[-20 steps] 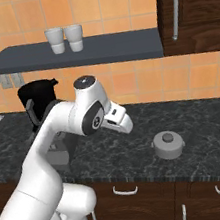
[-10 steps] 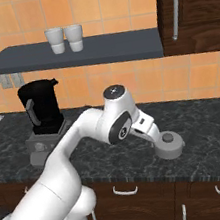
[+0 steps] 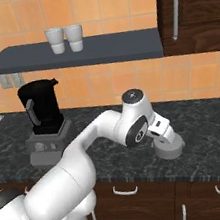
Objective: Close the lid blender by securely placing the lid on top.
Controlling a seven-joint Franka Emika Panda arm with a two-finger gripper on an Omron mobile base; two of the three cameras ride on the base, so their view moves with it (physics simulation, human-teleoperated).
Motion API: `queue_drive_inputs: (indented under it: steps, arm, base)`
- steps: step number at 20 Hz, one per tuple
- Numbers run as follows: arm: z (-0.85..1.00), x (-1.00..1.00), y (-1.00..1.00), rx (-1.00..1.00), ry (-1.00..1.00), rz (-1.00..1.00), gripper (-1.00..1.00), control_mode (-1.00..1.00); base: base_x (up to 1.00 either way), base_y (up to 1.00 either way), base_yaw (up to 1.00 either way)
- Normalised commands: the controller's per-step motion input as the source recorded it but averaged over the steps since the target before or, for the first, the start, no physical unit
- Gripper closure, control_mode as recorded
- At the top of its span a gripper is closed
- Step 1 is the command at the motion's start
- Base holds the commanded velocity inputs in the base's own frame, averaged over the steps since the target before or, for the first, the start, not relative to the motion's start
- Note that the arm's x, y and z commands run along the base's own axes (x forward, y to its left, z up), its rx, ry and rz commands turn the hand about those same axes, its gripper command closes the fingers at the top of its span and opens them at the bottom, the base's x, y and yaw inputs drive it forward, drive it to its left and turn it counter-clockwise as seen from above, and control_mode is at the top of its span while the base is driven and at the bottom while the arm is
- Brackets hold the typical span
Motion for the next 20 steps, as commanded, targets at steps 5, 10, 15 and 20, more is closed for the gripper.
queue_drive_inputs:
  steps: [5,10,15,20]
  arm:
    - [-0.09,0.37,-0.27,0.03,0.00,0.00,-1.00,-1.00]
    - [-0.11,0.32,-0.11,0.01,0.00,0.00,-1.00,-1.00]
    - [-0.23,0.26,-0.07,0.00,0.00,0.00,-1.00,-1.00]
    - [-0.29,0.18,-0.10,0.00,0.00,0.00,-1.00,-1.00]
  base:
    - [0.00,0.00,0.00]
    - [0.00,0.00,0.00]
    - [0.00,0.00,0.00]
    - [0.00,0.00,0.00]
